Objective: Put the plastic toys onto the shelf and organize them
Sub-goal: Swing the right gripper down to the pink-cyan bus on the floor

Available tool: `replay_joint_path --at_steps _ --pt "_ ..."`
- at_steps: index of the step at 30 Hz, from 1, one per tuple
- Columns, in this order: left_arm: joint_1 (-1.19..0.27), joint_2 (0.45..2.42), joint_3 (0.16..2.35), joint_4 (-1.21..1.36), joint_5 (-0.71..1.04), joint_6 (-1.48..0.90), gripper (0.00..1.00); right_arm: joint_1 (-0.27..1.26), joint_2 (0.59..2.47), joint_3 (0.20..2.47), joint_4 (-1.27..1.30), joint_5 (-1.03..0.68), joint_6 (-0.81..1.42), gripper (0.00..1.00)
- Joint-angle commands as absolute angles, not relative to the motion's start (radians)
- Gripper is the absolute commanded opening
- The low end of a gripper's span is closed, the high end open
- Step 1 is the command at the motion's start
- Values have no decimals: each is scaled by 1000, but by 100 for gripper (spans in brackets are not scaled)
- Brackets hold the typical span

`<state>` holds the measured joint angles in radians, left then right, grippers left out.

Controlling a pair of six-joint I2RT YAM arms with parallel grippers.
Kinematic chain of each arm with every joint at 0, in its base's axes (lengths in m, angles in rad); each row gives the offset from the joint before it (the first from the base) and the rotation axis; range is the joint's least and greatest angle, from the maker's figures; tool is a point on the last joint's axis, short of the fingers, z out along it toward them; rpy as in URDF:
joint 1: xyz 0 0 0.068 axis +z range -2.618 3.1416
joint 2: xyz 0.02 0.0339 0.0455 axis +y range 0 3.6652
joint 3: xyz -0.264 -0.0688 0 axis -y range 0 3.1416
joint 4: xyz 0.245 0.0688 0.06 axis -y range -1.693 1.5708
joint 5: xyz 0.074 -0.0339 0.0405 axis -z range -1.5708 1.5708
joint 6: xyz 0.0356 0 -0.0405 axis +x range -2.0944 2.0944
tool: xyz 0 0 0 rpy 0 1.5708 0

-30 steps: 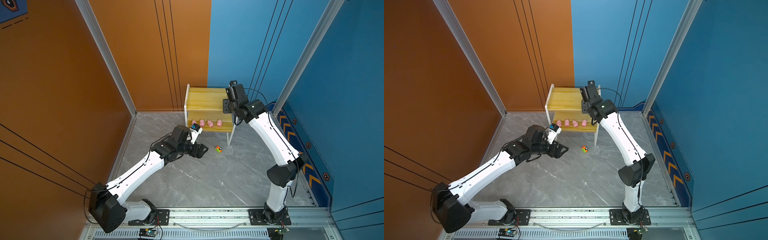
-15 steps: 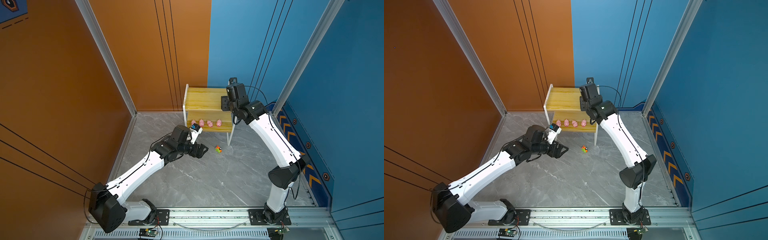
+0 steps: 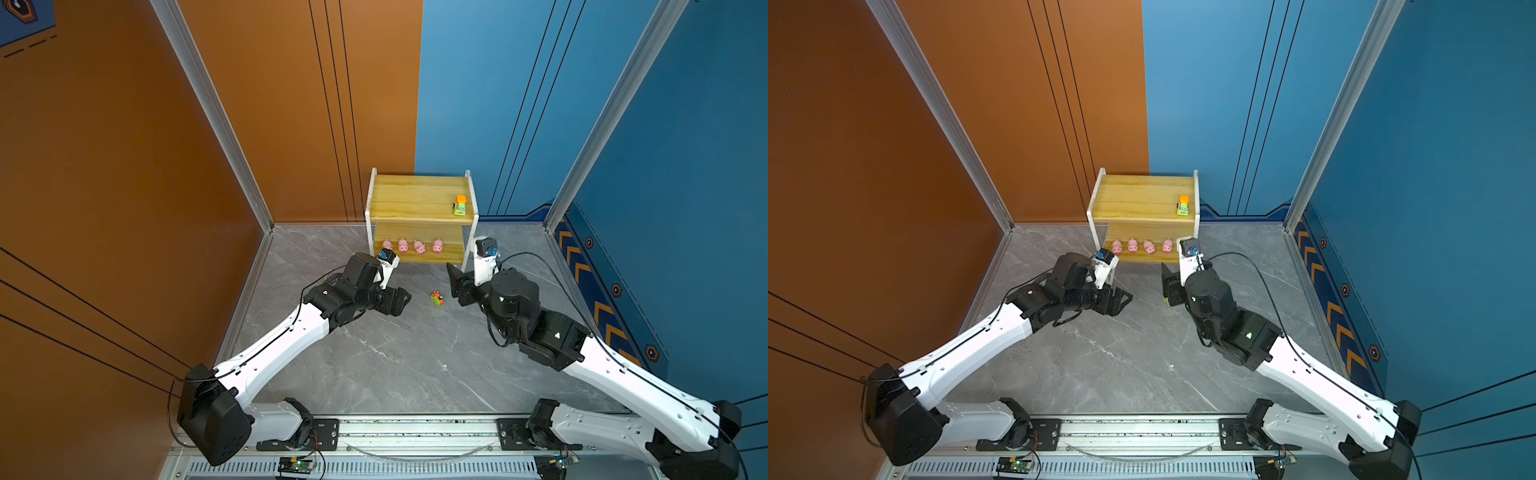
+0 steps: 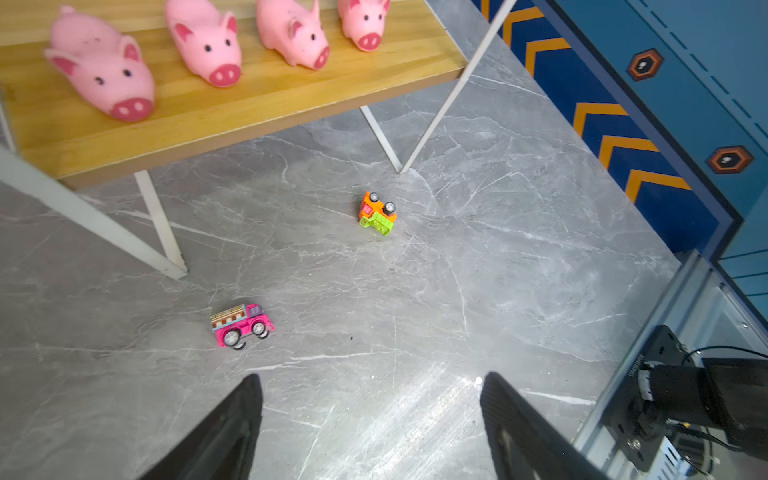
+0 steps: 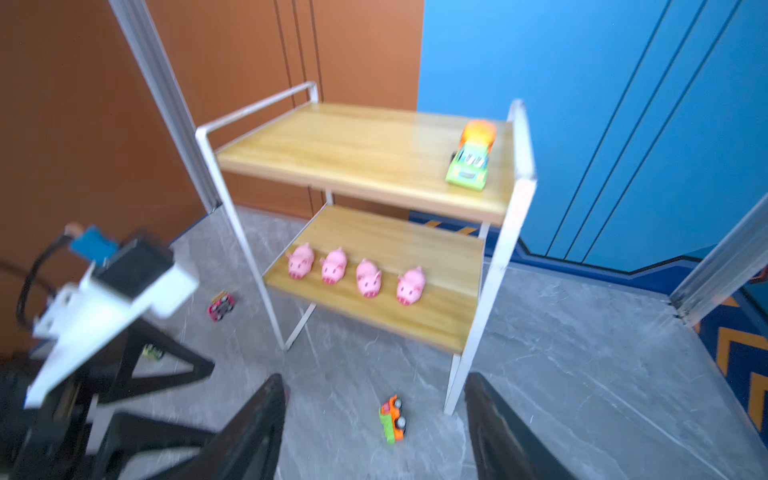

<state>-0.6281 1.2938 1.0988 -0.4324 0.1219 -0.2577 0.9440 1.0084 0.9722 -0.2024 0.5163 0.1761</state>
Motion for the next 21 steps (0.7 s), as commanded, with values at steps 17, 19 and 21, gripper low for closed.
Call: replay_joint_path --at_steps 17,19,21 --pt "-326 1349 943 -538 175 -586 79 954 1810 778 729 12 161 68" --pt "-308 1354 940 -533 196 -586 79 926 1861 822 725 -29 154 68" --pt "-290 1351 938 -526 212 -584 79 901 1905 869 706 -69 138 69"
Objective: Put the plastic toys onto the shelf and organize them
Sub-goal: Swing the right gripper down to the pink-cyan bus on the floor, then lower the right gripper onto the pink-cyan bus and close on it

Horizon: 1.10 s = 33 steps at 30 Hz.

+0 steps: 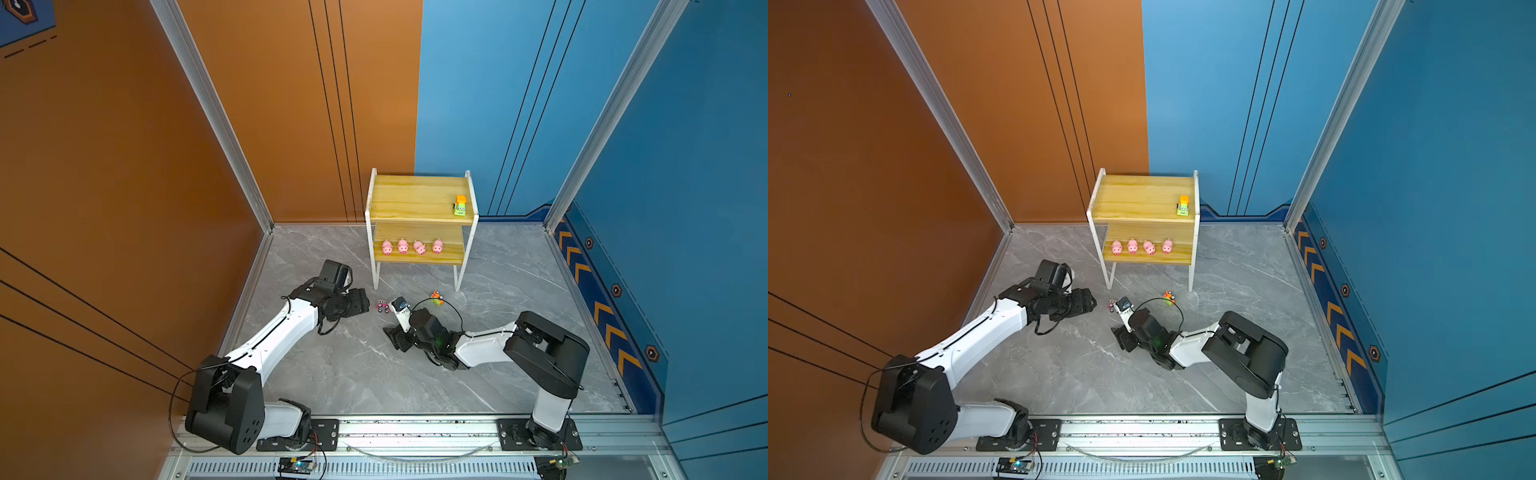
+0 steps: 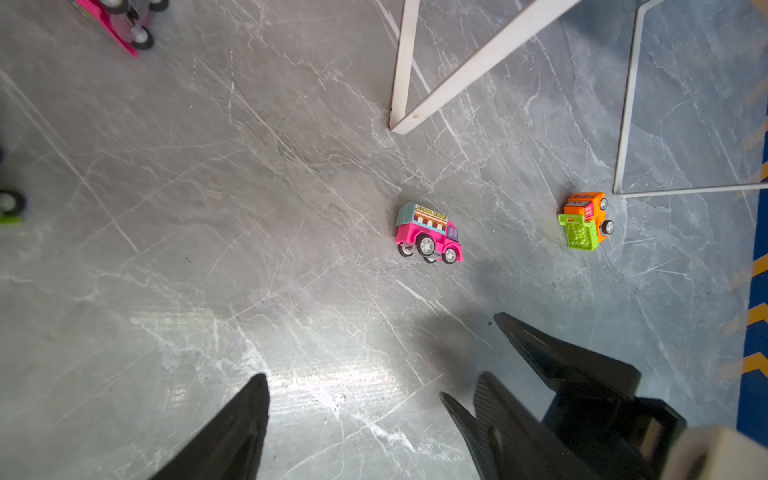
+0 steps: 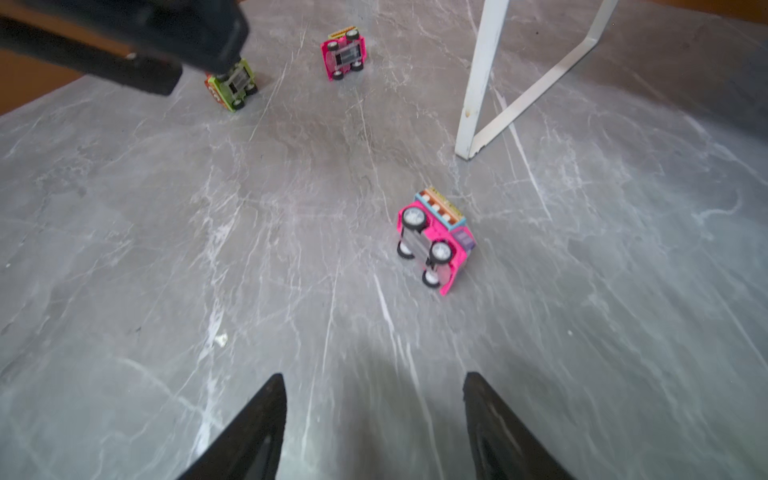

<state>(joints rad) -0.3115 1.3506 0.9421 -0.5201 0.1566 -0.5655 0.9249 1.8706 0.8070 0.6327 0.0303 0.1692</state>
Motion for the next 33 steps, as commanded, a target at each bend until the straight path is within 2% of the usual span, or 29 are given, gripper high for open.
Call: replay_joint_path --at_steps 1,14,26,29,33 --pt "-284 1349 935 -522 219 -582 79 894 1924 890 687 -74 129 69" --pt "-230 1318 921 -497 289 -561 79 816 2122 1120 541 -153 88 70" --pt "-229 1319 897 -449 309 -566 79 813 2174 1131 512 -135 118 69" --pt "-230 1318 894 -440 309 -567 79 817 2181 1142 518 -135 115 61" --pt "-229 1314 890 -436 308 -565 79 827 2177 1154 506 -110 96 43"
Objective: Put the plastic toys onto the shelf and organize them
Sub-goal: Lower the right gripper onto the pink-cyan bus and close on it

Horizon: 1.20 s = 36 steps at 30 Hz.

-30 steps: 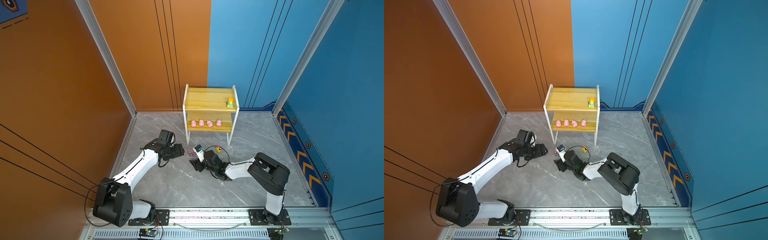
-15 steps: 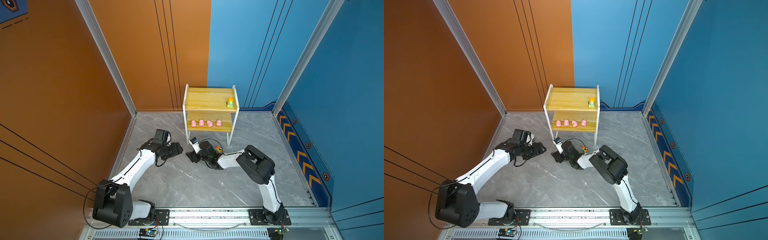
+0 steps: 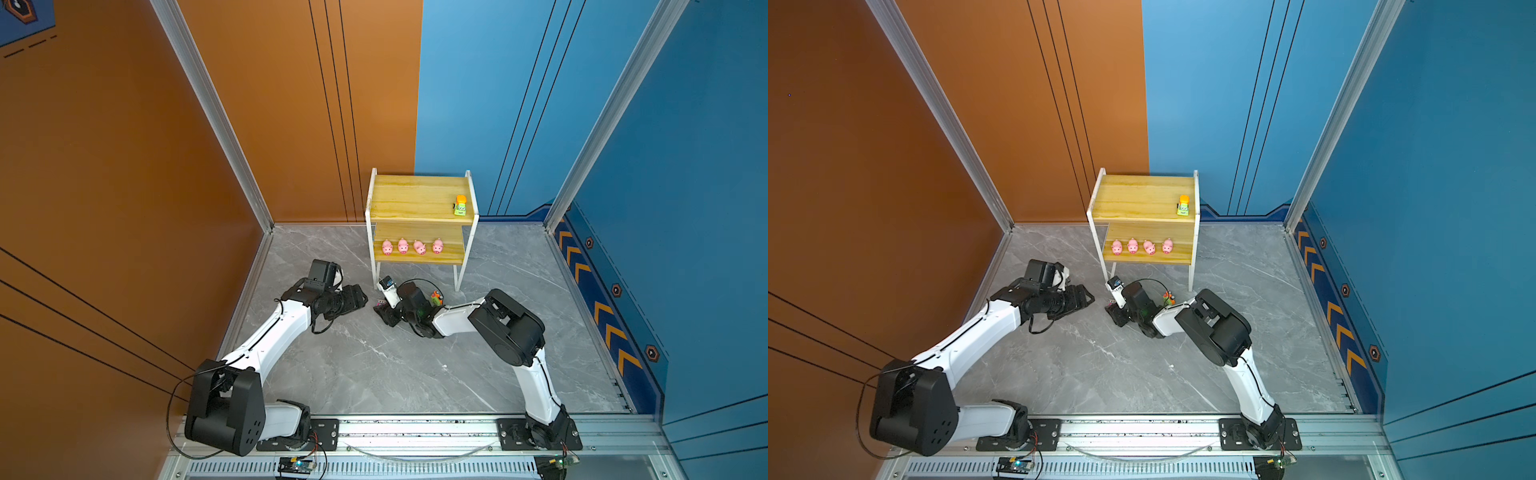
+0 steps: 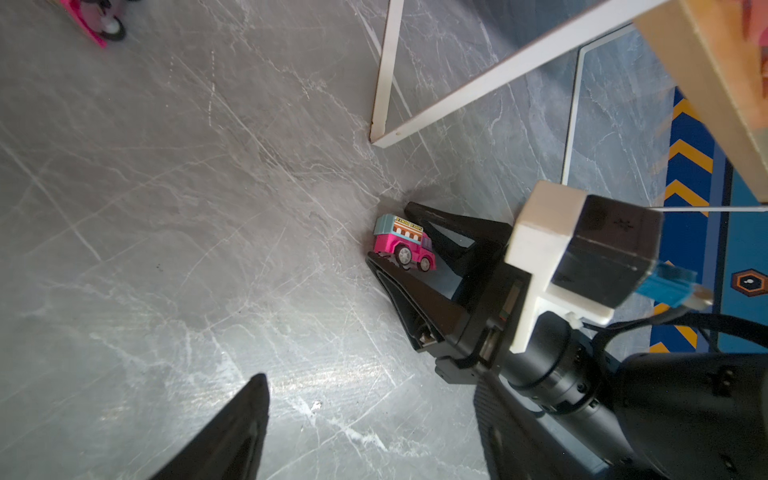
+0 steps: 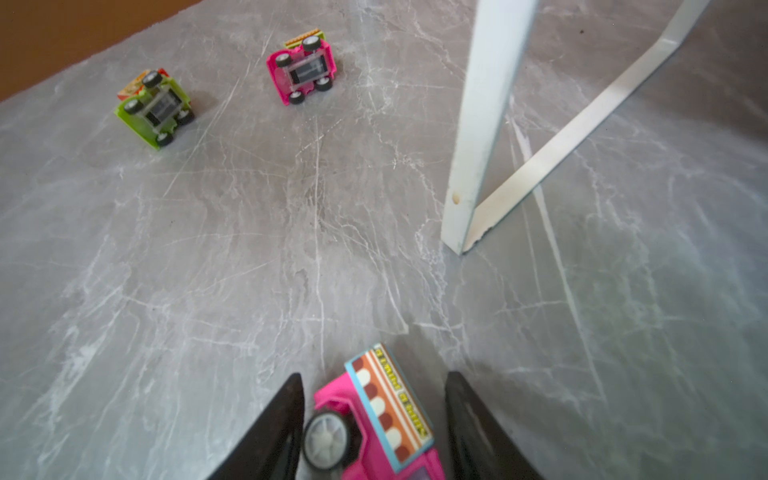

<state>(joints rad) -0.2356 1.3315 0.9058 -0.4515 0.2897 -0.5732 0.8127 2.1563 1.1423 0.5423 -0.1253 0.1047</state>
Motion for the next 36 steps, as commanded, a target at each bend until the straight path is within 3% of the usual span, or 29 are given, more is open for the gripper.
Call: replay_joint_path --at_steps 1,8,16,23,26,31,36 --pt "-227 1312 887 -435 306 -563 79 832 2170 1146 510 -100 91 40" --pt "-217 1294 871 -425 298 -558 79 891 2081 1073 460 66 17 30" --pt "-200 1286 865 -416 302 -556 79 1007 2009 1050 198 541 -41 31" --pt "-191 1286 866 -410 307 -560 78 1098 2156 1192 -46 869 45 33" --pt "-189 1276 863 -410 306 -558 78 1132 2230 1281 -128 888 59 38" --pt "-177 1249 853 -411 296 -557 78 1173 2271 1350 -156 806 65 59" --pt "-150 1234 855 -418 289 -563 78 1191 2271 1378 -150 704 56 68"
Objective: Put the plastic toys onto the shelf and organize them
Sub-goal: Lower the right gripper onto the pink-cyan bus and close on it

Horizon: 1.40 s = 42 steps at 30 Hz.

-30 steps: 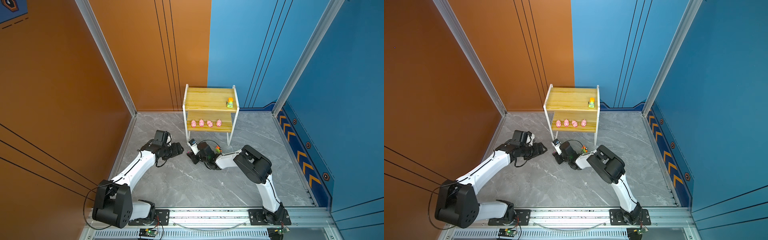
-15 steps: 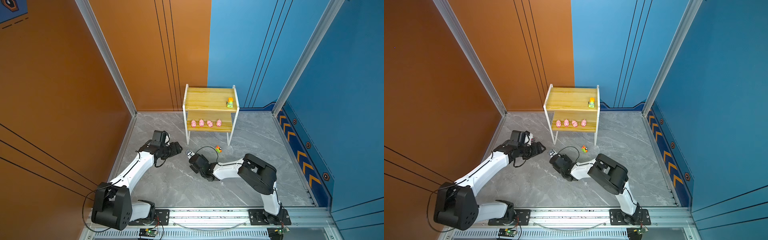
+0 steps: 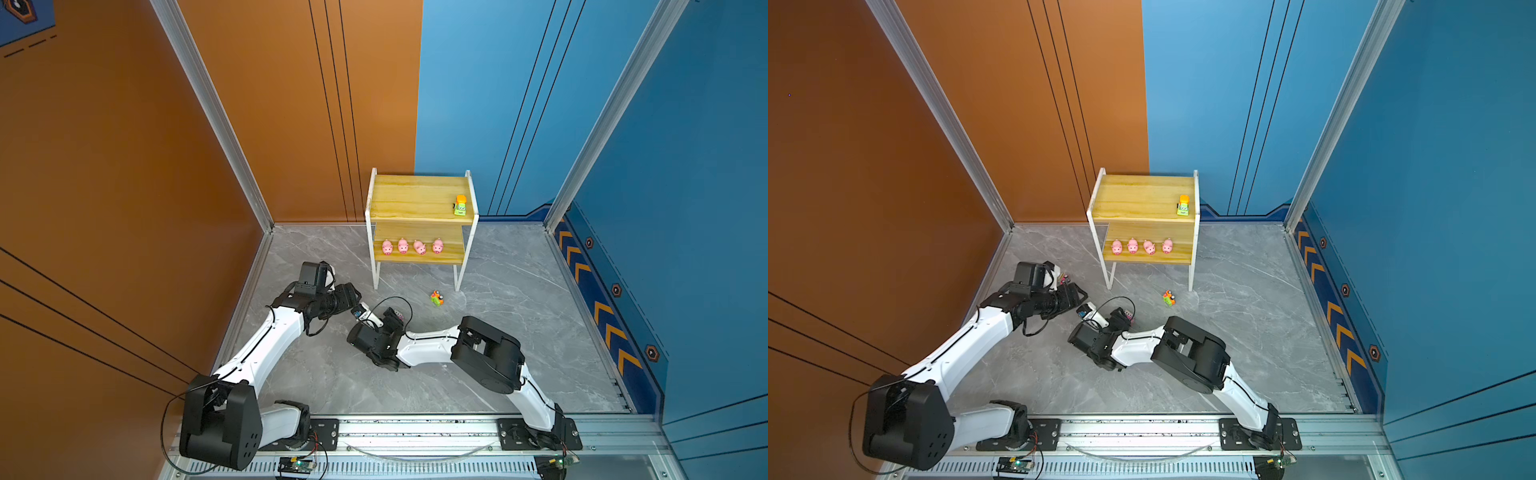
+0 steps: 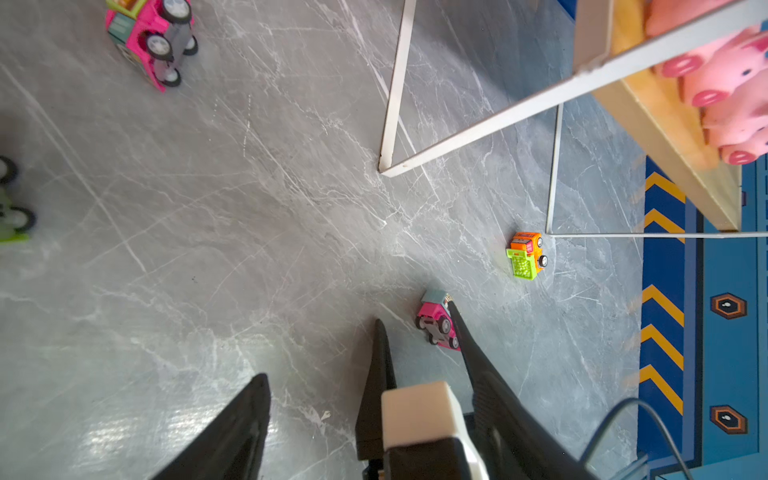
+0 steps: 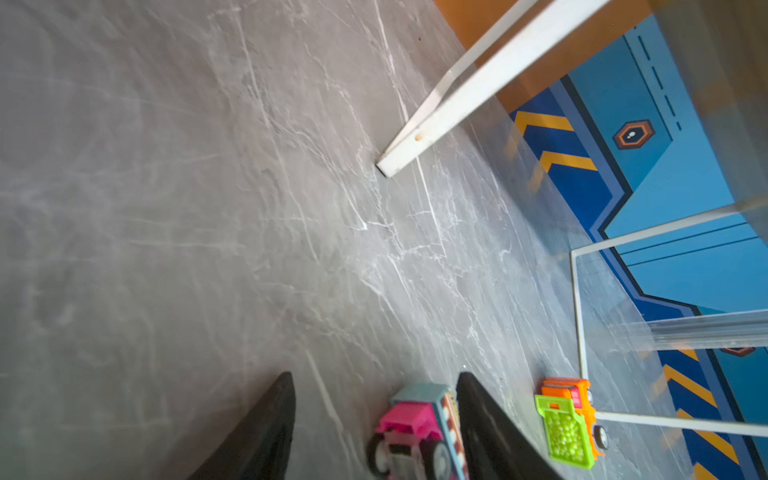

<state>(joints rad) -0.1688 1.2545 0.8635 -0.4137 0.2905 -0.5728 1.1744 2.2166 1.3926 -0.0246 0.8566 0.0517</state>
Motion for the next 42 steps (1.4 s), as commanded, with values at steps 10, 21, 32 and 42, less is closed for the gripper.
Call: replay_joint_path --at_steps 10,21,32,42 --pt "-106 1220 858 -417 292 -580 78 1138 1998 1144 114 425 136 69" --pt "-121 1231 853 -401 309 -586 78 956 1754 814 470 68 387 67" --pt "-138 1237 849 -388 322 -588 78 778 1815 754 657 -69 545 61" --pt "-146 1239 847 -385 327 -585 78 768 1929 751 754 -97 548 58"
